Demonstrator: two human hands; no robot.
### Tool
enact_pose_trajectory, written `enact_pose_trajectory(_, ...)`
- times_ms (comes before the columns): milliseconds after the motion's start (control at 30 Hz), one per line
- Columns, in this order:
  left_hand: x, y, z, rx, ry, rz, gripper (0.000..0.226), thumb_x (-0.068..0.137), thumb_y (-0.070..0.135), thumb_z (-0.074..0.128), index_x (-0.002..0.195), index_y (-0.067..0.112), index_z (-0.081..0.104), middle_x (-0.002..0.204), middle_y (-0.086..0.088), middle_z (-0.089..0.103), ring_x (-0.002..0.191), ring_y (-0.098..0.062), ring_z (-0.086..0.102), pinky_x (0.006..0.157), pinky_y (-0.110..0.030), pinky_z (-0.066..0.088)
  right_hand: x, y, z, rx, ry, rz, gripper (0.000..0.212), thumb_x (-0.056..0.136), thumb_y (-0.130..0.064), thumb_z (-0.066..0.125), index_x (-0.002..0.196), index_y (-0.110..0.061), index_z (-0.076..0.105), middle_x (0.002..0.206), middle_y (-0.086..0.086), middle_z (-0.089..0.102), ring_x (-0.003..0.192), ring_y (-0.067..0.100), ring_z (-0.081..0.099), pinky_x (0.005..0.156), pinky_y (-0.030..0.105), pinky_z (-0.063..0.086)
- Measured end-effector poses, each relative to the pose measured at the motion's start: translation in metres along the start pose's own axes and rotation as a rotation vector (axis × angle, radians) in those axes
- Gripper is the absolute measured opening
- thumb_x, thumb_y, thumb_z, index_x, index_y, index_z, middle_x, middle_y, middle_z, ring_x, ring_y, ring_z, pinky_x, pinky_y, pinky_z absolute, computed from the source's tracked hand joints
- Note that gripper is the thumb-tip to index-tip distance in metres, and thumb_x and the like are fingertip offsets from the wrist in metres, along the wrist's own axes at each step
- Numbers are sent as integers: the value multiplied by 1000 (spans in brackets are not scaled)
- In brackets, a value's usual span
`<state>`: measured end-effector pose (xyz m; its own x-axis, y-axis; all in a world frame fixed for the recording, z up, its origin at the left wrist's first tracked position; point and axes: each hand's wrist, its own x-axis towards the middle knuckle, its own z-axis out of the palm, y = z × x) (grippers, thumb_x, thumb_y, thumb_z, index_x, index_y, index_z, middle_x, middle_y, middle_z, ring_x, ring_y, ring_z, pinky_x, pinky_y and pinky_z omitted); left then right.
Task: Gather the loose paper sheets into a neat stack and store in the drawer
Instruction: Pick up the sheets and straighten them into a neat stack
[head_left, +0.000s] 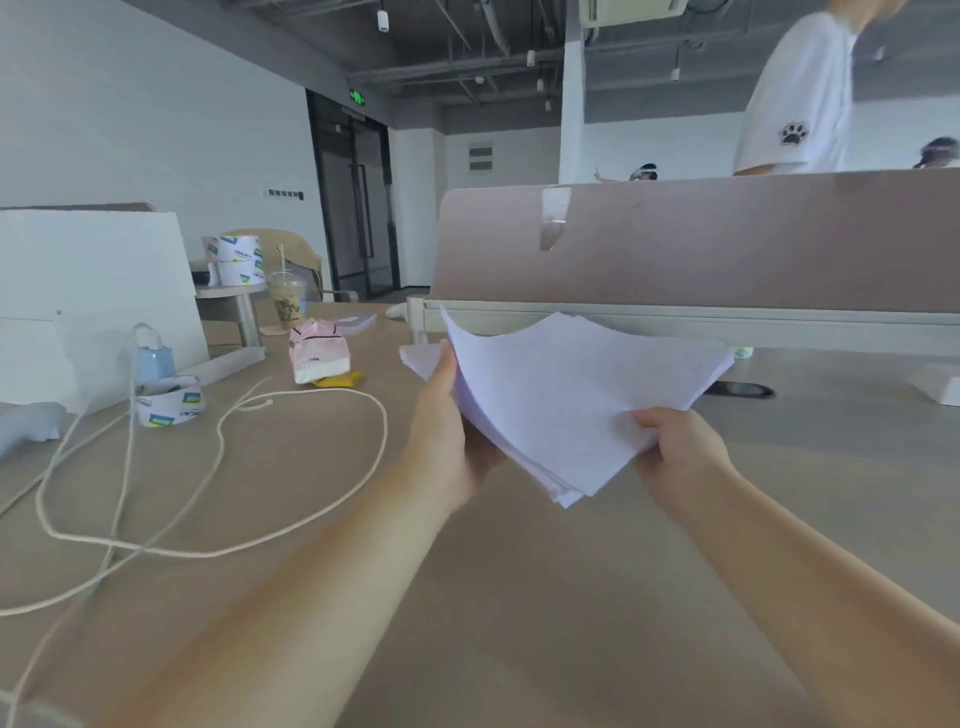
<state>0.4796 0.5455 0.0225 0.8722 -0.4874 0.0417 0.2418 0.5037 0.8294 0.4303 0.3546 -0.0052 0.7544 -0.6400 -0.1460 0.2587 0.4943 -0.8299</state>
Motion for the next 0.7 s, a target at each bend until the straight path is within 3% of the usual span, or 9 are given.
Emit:
enact_pose_trajectory(100, 11, -23, 23, -21, -68, -42, 60, 87, 64, 45, 116, 15, 65, 113, -6, 74, 104, -23, 70, 86, -42, 54, 3, -13, -35, 44, 76, -63, 38, 81, 13, 47, 107, -11, 59, 79, 3, 64, 66, 18, 59, 47, 21, 53)
enact_pose_trajectory(200, 33, -53, 38, 279, 64, -104, 24, 92, 17, 57, 114, 10, 64, 98, -5, 73, 86, -23, 69, 70, -32, 56, 7, -25, -67, 31, 95, -33, 42, 83, 16, 45, 116, -7, 56, 86, 7, 65, 72, 22, 62, 56, 31, 55)
enact_pose_trajectory(233, 39, -64, 41, 367, 136, -132, 28, 89, 2, 54, 116, 7, 62, 98, -7, 70, 86, -25, 66, 70, -31, 54, 7, -30, -77, 6, 114, -6, 41, 84, 16, 45, 117, -6, 55, 87, 9, 64, 74, 23, 62, 61, 34, 54)
enact_pose_trajectory(300, 53, -78, 38, 470, 197, -198, 31, 86, -8, 51, 112, 4, 62, 104, -12, 66, 92, -28, 62, 77, -35, 48, 11, -43, -99, -50, 155, 27, 36, 85, 15, 43, 114, -5, 53, 88, 11, 62, 76, 26, 61, 61, 38, 54)
enact_pose_trajectory(367, 61, -83, 30, 591, 206, -243, 29, 87, -10, 50, 109, 5, 62, 104, -13, 66, 92, -28, 62, 81, -35, 49, 15, -61, -123, -47, 195, 72, 23, 88, 6, 42, 104, -3, 54, 92, 15, 63, 78, 29, 64, 53, 40, 58)
enact_pose_trajectory(433, 64, -74, 16, 713, 124, -314, 30, 89, -10, 47, 111, 4, 61, 95, -10, 68, 85, -25, 62, 74, -33, 49, 12, -83, -141, -103, 221, 186, 17, 90, -12, 47, 100, -2, 57, 95, 17, 66, 71, 32, 70, 49, 42, 59)
enact_pose_trajectory(533, 58, -54, 4, 805, 4, -449, 21, 90, -2, 47, 97, 3, 66, 76, -9, 73, 78, -25, 64, 68, -32, 48, 12, -99, -160, -428, 85, 372, 47, 89, -35, 52, 109, 6, 63, 92, 22, 72, 59, 33, 72, 65, 37, 56)
enact_pose_trajectory(600, 54, -50, 3, 759, 18, -538, 20, 91, 14, 51, 94, 3, 68, 81, -13, 72, 77, -28, 64, 68, -32, 48, 8, -94, -156, -597, -34, 398, 44, 90, -31, 54, 112, 5, 65, 89, 21, 74, 63, 31, 72, 75, 37, 51)
enact_pose_trajectory(700, 51, -57, 5, 742, 87, -469, 21, 87, 17, 63, 105, 7, 65, 95, -14, 70, 83, -29, 66, 73, -36, 50, 2, -82, -141, -732, -41, 355, 22, 92, -13, 55, 102, 3, 66, 72, 16, 76, 54, 27, 72, 62, 33, 52)
